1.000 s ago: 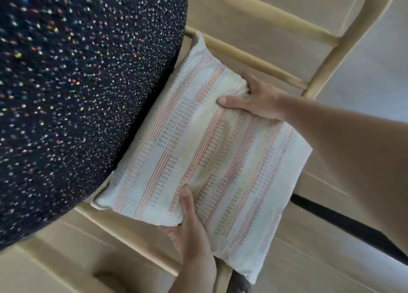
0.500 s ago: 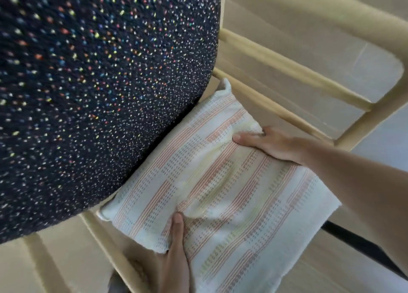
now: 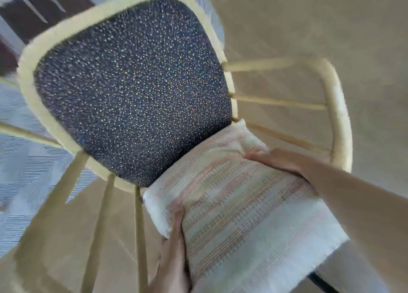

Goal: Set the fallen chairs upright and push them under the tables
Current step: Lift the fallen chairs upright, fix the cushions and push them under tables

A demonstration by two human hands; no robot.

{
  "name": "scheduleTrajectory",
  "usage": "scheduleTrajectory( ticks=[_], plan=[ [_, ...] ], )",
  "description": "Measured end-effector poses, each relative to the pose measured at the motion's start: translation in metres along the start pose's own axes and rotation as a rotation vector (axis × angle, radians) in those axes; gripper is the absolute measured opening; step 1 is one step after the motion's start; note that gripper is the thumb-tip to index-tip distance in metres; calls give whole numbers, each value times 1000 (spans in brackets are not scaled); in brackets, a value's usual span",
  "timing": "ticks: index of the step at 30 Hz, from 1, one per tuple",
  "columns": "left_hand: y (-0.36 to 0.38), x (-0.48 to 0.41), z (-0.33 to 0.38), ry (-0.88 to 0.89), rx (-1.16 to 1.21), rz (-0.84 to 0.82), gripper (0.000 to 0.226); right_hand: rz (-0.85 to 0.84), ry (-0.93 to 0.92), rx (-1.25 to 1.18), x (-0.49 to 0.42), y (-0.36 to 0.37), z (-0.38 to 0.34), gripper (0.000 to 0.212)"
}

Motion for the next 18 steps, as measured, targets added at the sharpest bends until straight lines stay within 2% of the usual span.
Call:
scheduleTrajectory(
  ticks=[3, 5, 8, 11, 14, 16, 18],
  plan=[
    [-3, 38, 38, -27, 73, -102, 67, -61, -2, 1, 11, -37, -52, 107],
    [-8, 51, 68, -16, 61, -127, 63, -126, -13, -35, 11, -51, -74, 111],
    [-20, 66, 118, -11, 99, -98, 54, -225, -27, 14, 8, -77, -120, 129],
    [-15, 88, 163, 55, 96, -27, 36, -319, -40, 38, 7, -105, -161, 126],
    [-18, 106, 196, 106, 124, 48, 32, -433, -128, 107, 9, -122, -207, 129],
    [-20, 114, 219, 134, 118, 69, 32, -439, -209, 180, 10, -134, -233, 131],
    [-26, 116, 242, 155, 102, 95, 34, -396, -247, 226, 4, -145, -255, 115]
  ],
)
Point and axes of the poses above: each hand's wrist, its own x-axis away from the middle knuckle, its own y-axis out of the palm, z = x × y, the point moved 1 cm from there along -x, towards the middle knuckle, and after that the axes turned 5 degrees about -y, right-handed, at the moved point
